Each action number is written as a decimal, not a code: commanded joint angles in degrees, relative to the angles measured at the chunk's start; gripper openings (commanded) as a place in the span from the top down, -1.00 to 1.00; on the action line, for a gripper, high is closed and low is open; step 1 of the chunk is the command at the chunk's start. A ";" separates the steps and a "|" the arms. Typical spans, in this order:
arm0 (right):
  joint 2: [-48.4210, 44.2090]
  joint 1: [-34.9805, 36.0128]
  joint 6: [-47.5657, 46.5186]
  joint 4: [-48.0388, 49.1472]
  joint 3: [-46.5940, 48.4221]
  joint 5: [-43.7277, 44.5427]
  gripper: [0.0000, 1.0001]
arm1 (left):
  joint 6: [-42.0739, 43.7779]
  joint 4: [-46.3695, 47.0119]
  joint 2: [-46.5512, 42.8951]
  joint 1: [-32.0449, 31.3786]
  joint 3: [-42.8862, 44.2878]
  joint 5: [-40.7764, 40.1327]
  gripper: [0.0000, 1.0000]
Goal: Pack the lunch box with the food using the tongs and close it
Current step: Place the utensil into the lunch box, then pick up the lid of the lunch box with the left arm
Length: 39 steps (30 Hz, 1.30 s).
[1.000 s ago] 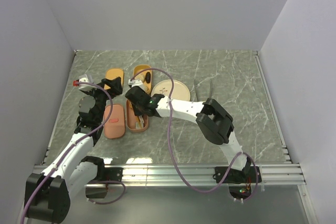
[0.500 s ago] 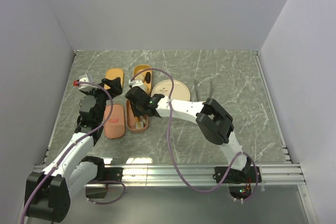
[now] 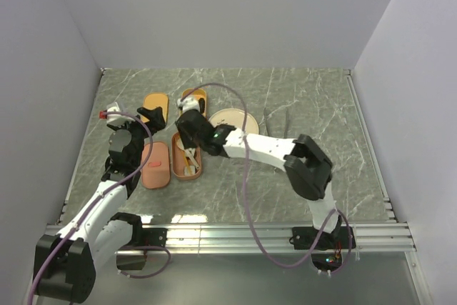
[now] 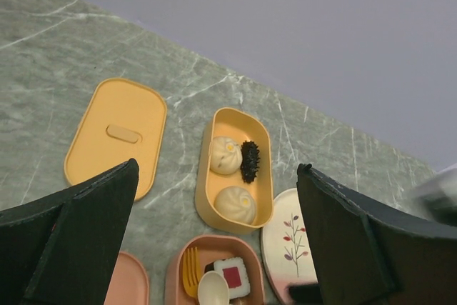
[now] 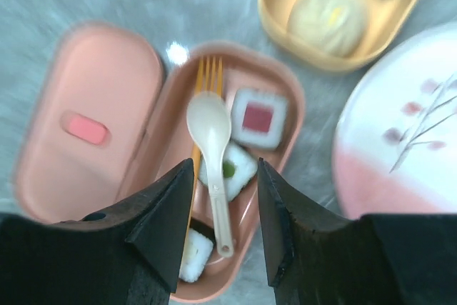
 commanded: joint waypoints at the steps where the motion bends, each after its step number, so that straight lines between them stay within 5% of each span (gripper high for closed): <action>1: -9.64 -3.36 -5.01 8.91 -2.56 0.92 0.03 | -1.82 -2.48 -2.48 0.20 0.36 -2.31 -0.99; 7: -20.62 -15.66 -3.18 19.98 -9.95 -15.41 0.03 | -3.31 -16.53 -5.47 -0.68 2.90 -10.12 -0.95; 17: -25.12 -27.44 -0.28 30.53 -17.96 -28.16 0.03 | -6.83 -43.35 -2.49 -0.94 8.71 -18.04 -0.93; 27: -25.82 -30.61 1.57 35.11 -22.79 -33.36 0.03 | -11.49 -48.98 4.71 -1.03 9.49 -19.71 -0.79; 30: -26.18 -31.75 2.10 36.25 -23.85 -34.85 0.03 | -13.15 -50.65 8.31 -1.03 11.25 -19.98 -0.62; 33: -27.05 -32.90 2.36 36.61 -25.08 -35.03 0.03 | -13.51 -48.90 12.44 -0.59 11.78 -12.79 -0.61; 39: -27.41 -35.27 3.32 38.54 -27.10 -35.56 0.03 | -17.90 -52.50 17.73 -0.42 12.58 -12.95 -0.63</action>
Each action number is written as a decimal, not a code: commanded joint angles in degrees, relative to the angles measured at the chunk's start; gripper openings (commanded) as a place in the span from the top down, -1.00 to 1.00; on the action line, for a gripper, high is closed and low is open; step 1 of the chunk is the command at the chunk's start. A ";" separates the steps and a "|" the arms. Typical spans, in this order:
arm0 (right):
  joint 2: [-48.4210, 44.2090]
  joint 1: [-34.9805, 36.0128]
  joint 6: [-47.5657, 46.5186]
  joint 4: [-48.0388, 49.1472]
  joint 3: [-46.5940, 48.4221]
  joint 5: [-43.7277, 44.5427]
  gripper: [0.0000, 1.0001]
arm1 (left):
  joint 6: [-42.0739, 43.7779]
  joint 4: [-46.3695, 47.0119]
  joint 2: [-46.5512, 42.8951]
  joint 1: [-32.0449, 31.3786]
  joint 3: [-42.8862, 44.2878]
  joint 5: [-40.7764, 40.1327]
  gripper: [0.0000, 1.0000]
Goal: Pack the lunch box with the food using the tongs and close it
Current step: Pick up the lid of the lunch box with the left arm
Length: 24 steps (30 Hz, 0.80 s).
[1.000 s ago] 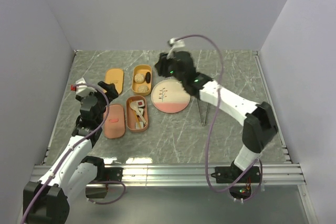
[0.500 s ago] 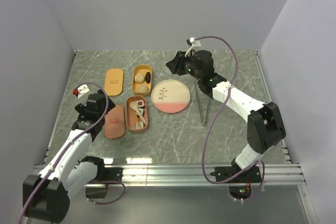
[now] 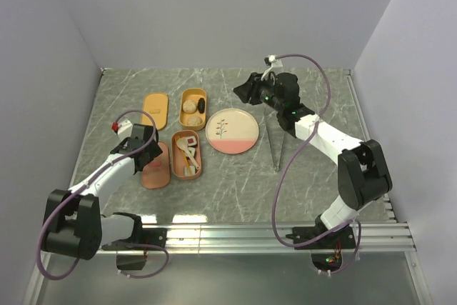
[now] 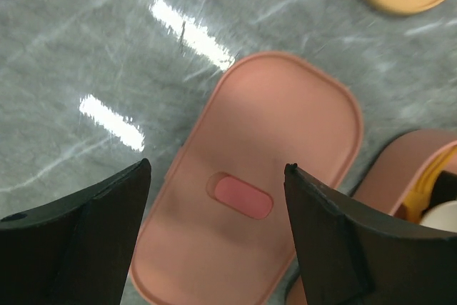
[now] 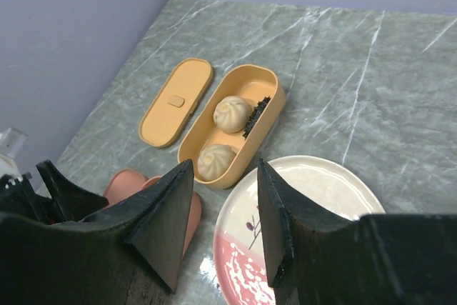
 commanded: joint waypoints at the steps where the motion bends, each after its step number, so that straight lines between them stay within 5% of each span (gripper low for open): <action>1: -3.02 -1.55 1.10 4.51 -0.52 -2.07 0.03 | -3.85 -1.84 0.73 0.24 1.03 1.48 -0.62; 9: -1.08 -3.13 2.42 5.74 -0.53 -3.92 0.04 | -11.05 -2.97 -3.21 0.24 -4.59 2.45 -0.37; 20: 0.50 -3.39 2.77 5.74 0.18 -4.89 0.04 | -13.88 -2.63 -6.66 0.15 -8.28 3.22 -0.31; 24: 0.85 -3.40 2.77 5.83 0.35 -4.89 0.05 | -13.35 -1.13 -2.79 0.07 -9.16 5.87 0.02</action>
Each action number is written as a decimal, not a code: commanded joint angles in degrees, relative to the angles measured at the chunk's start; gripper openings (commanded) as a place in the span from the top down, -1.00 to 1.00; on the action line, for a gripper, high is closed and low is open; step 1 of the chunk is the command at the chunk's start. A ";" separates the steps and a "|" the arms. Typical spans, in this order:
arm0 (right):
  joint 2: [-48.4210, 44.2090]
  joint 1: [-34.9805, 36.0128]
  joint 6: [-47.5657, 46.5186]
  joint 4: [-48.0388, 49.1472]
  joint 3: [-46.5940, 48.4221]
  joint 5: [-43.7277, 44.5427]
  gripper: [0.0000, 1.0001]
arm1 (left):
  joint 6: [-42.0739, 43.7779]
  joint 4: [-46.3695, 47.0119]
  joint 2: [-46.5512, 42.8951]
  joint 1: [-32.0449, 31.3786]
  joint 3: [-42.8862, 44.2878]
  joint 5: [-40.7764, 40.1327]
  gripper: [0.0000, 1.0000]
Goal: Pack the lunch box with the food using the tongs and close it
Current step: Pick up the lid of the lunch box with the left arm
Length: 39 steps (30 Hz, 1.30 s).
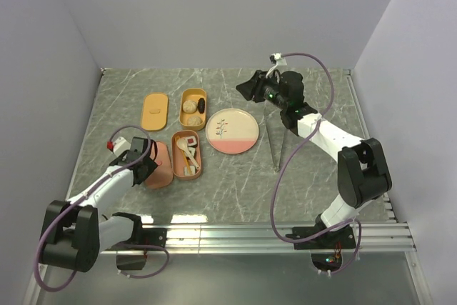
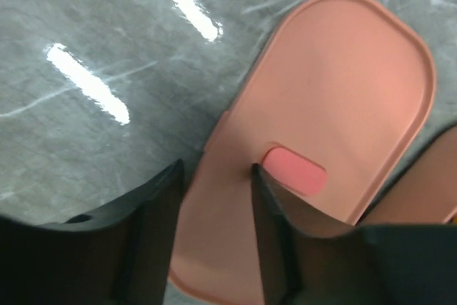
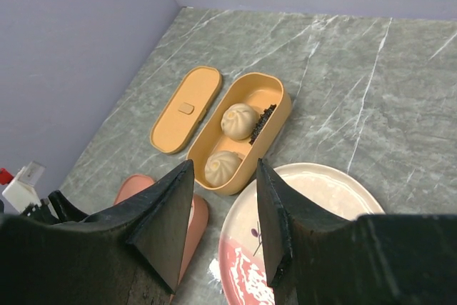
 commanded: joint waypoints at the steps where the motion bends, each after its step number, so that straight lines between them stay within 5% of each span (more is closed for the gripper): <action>1: 0.39 -0.49 0.06 2.62 0.88 -0.94 0.05 | -0.52 1.44 1.74 -0.20 -0.95 3.29 0.06; 13: 1.71 -0.66 0.58 2.62 1.75 -1.55 0.05 | 0.19 1.80 3.40 -1.08 -0.68 4.79 0.99; 39: 5.32 -0.58 1.73 1.30 4.13 -2.35 0.09 | 6.25 -6.37 -14.26 -5.99 6.34 -0.31 0.99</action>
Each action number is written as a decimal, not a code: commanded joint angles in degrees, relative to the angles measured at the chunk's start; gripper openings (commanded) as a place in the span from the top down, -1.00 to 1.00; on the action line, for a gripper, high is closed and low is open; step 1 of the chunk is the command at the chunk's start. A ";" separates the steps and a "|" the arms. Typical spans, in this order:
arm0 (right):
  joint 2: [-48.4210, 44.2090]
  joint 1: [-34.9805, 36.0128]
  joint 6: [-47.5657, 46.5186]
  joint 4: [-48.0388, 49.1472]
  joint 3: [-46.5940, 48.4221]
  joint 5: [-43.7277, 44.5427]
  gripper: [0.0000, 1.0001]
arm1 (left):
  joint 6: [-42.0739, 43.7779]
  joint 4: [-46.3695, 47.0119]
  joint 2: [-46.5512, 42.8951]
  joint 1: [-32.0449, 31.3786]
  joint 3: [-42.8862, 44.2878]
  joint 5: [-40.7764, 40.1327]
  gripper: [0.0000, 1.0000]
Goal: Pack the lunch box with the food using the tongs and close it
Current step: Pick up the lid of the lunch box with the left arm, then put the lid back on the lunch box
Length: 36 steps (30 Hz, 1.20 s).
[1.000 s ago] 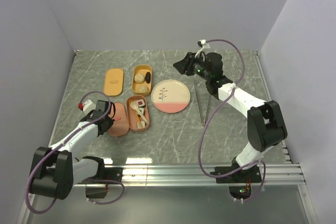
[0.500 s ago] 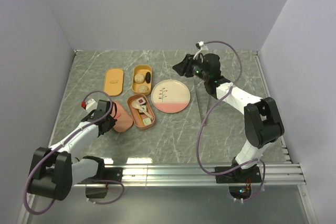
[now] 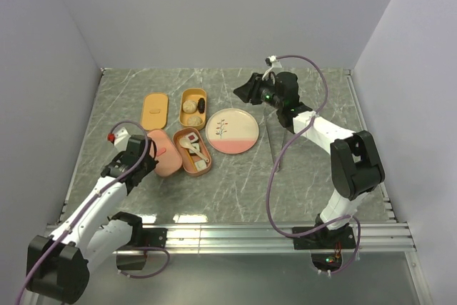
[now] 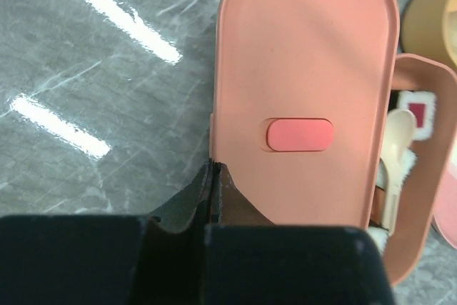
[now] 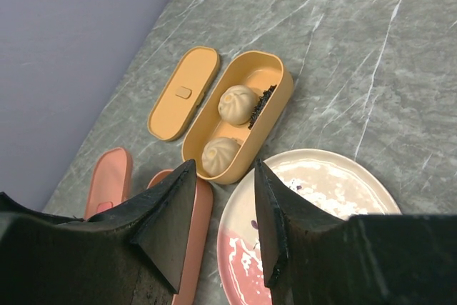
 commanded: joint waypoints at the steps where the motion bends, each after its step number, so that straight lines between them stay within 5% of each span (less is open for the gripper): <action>1: 0.51 -0.34 -0.24 1.12 2.78 0.02 0.09 | 0.81 -1.55 -1.93 -2.15 3.57 -2.69 0.99; 6: 0.33 -0.34 -0.50 0.42 2.60 0.90 0.09 | 0.02 -3.49 -1.85 -6.28 5.59 -6.91 0.99; 22: -2.13 0.63 -1.91 1.12 -1.27 0.81 0.10 | 1.69 14.97 13.26 -12.79 8.14 -1.73 0.99; 36: -1.43 0.72 -1.91 0.86 -1.53 0.46 0.11 | -3.93 15.50 18.10 -17.09 9.55 -2.34 0.99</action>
